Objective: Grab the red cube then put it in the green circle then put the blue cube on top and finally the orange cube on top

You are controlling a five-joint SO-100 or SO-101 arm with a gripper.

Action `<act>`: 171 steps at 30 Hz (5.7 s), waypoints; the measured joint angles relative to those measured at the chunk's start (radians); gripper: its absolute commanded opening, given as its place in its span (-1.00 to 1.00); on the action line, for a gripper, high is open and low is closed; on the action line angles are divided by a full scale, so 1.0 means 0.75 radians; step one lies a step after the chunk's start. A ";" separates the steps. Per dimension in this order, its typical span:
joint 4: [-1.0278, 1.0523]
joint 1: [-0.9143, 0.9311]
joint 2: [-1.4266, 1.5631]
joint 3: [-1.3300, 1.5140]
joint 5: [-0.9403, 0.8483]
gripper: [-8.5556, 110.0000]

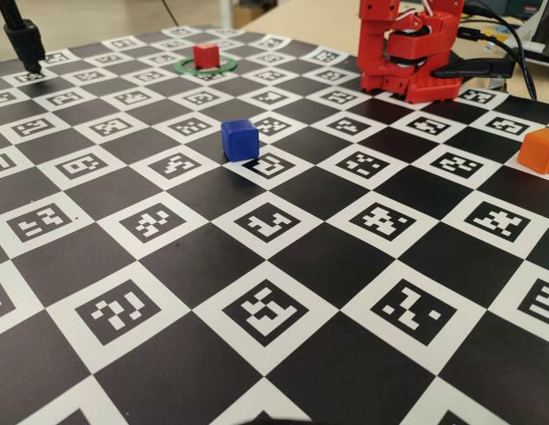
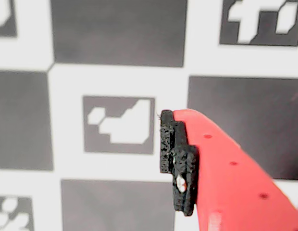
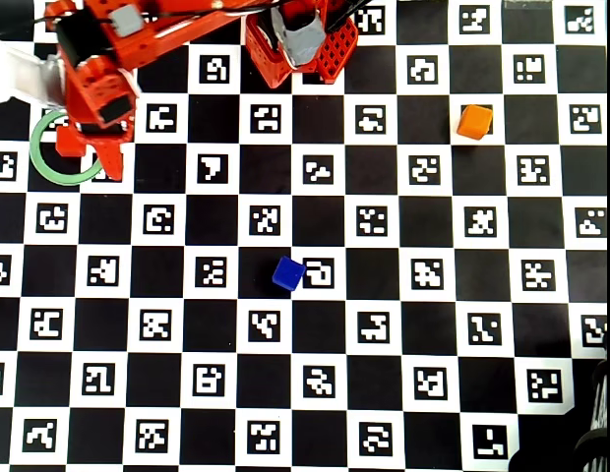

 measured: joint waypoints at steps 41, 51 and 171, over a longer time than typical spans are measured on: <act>-0.342 -1.289 -0.137 0.211 1.808 -0.26; -0.556 -1.233 -0.213 0.284 1.749 -0.27; 0.022 0.112 -0.413 -0.560 -0.006 -0.81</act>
